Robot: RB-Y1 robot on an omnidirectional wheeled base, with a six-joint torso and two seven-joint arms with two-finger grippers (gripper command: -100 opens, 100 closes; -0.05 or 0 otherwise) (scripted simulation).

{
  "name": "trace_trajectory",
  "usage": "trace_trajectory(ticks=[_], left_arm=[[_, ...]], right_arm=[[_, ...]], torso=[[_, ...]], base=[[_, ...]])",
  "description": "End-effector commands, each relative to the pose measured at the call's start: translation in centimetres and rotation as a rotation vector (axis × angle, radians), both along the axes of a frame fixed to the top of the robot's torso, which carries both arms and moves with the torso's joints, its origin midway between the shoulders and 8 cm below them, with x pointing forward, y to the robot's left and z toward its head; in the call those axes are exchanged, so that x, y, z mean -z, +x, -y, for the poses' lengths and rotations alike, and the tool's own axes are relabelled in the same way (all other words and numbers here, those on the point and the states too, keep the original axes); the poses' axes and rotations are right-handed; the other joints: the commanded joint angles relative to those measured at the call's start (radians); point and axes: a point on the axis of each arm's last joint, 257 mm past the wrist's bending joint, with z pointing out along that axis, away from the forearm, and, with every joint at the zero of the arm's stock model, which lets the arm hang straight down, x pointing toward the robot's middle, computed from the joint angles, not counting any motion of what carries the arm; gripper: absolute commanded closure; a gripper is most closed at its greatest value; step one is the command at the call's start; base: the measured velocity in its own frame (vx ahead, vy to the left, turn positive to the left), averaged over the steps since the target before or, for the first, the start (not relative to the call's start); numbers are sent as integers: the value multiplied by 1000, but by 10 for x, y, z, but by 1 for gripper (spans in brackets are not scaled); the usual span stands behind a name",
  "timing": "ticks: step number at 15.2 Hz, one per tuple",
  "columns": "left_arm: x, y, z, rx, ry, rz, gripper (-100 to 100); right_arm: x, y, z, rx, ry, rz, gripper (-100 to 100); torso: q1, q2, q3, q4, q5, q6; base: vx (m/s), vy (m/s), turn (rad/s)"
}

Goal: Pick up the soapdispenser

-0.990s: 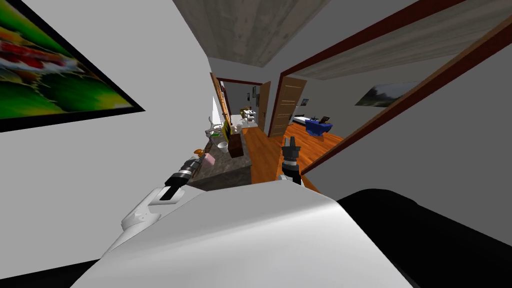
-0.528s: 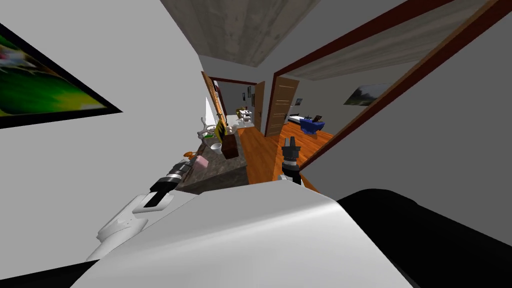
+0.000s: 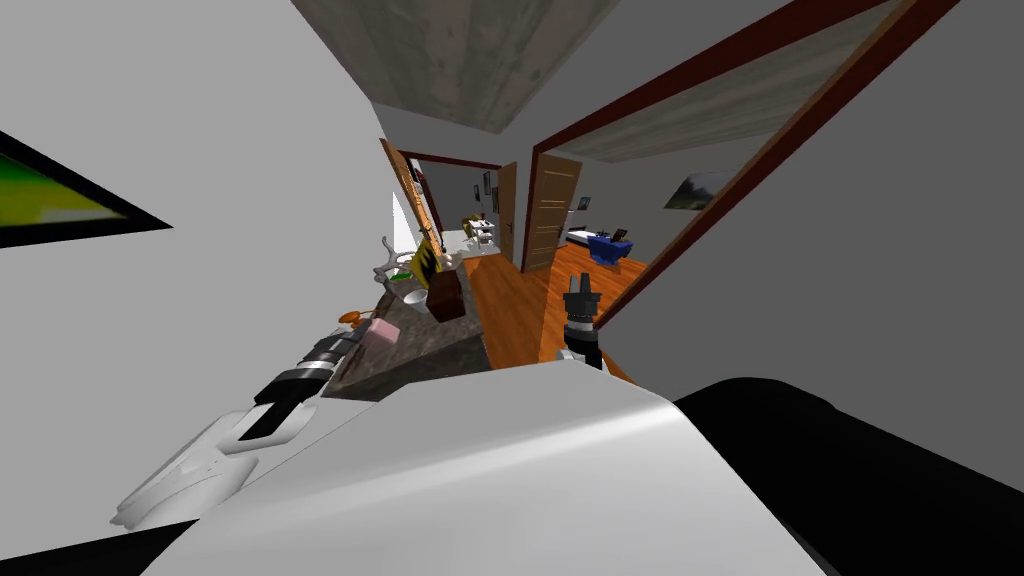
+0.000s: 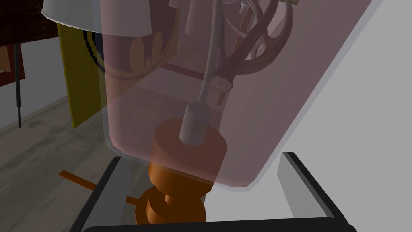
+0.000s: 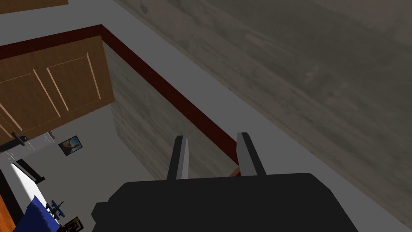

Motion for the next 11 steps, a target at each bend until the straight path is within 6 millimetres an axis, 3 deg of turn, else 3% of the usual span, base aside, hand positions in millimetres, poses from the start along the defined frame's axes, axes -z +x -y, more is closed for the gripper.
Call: trace_trajectory(ticks=[1, 3, 4, 8, 9, 11], left_arm=[[-8, -9, -18, -10, -1, 10, -100], [2, -14, -26, -30, -9, -8, -100], [-17, -20, -40, -34, 0, 24, -100], [-2, -30, -51, -60, -15, -2, -100], [-19, -39, -66, -66, -9, 28, -100], [-6, -47, -75, -90, -23, 7, -100]], right_arm=[[0, 0, 0, 0, 0, 0, 0], [0, 0, 0, 0, 0, 0, 0], [0, 0, 0, 0, 0, 0, 0], [0, 0, 0, 0, 0, 0, 0], [0, 0, 0, 0, 0, 0, 0], [0, 0, 0, 0, 0, 0, 0]], torso=[[0, 0, 0, 0, 0, 0], [0, 0, 0, 0, 0, 0], [2, 0, 0, 0, 0, -1], [3, 0, 0, 0, 1, -1], [4, 0, 0, 0, 1, -1], [2, 0, 0, 0, 1, 0]], base=[[6, -104, -184], [13, -59, -48], [-1, -60, -150], [3, -48, -69], [19, -54, -162], [4, -62, -140]])
